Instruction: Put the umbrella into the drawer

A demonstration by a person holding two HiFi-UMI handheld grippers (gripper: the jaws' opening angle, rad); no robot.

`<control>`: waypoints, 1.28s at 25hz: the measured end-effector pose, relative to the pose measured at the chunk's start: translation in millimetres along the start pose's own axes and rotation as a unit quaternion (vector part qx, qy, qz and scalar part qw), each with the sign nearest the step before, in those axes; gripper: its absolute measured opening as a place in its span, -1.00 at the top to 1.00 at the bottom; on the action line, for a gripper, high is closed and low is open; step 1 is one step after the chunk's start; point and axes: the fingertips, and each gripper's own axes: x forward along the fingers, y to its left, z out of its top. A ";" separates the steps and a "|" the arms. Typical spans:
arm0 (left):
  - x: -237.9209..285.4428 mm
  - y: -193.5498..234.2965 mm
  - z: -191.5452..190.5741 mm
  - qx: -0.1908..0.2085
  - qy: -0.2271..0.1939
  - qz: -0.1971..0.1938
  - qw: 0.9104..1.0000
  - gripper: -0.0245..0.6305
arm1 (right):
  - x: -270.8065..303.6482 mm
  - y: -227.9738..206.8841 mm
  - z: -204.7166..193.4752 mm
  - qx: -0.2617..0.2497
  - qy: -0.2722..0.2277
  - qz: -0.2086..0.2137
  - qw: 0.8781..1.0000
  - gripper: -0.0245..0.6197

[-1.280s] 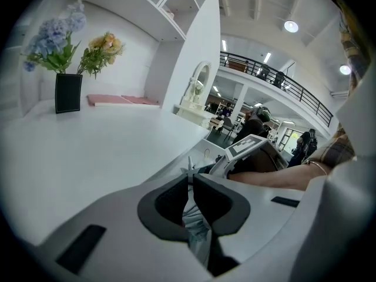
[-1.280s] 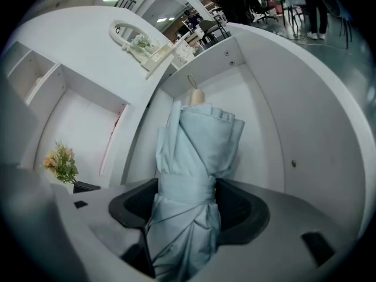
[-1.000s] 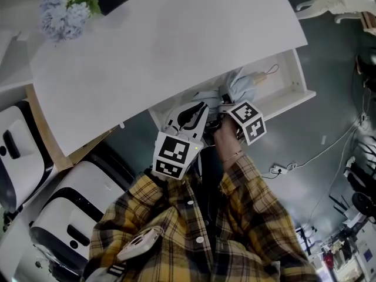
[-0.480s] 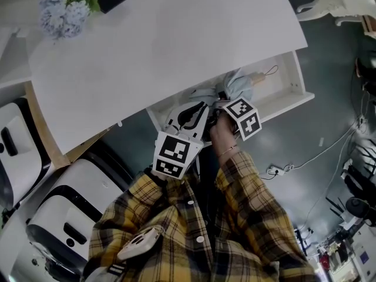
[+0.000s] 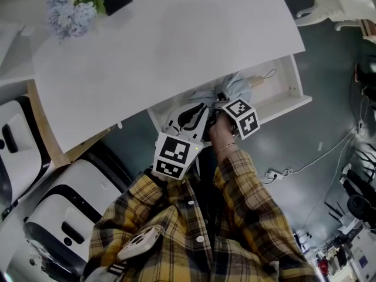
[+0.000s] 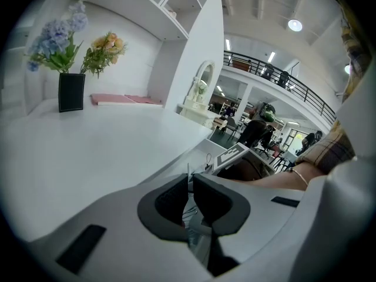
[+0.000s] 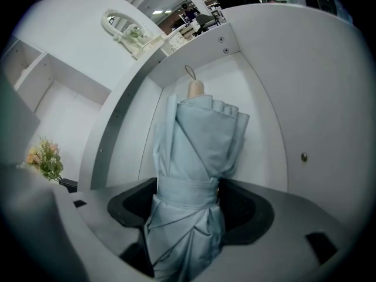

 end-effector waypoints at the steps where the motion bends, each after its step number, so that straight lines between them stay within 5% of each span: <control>1: -1.1 0.7 1.1 0.000 -0.001 0.002 1.000 0.79 | -0.2 -0.3 0.3 -0.001 -0.001 -0.001 1.000 -0.09; 26: -25.1 1.6 42.9 0.022 -0.043 0.023 0.999 0.79 | -28.5 6.5 11.5 0.018 -0.010 -0.009 1.000 -0.10; 32: -30.7 -2.5 53.7 0.027 -0.056 0.023 0.998 0.79 | -47.2 27.3 18.6 0.016 -0.018 0.017 1.000 -0.10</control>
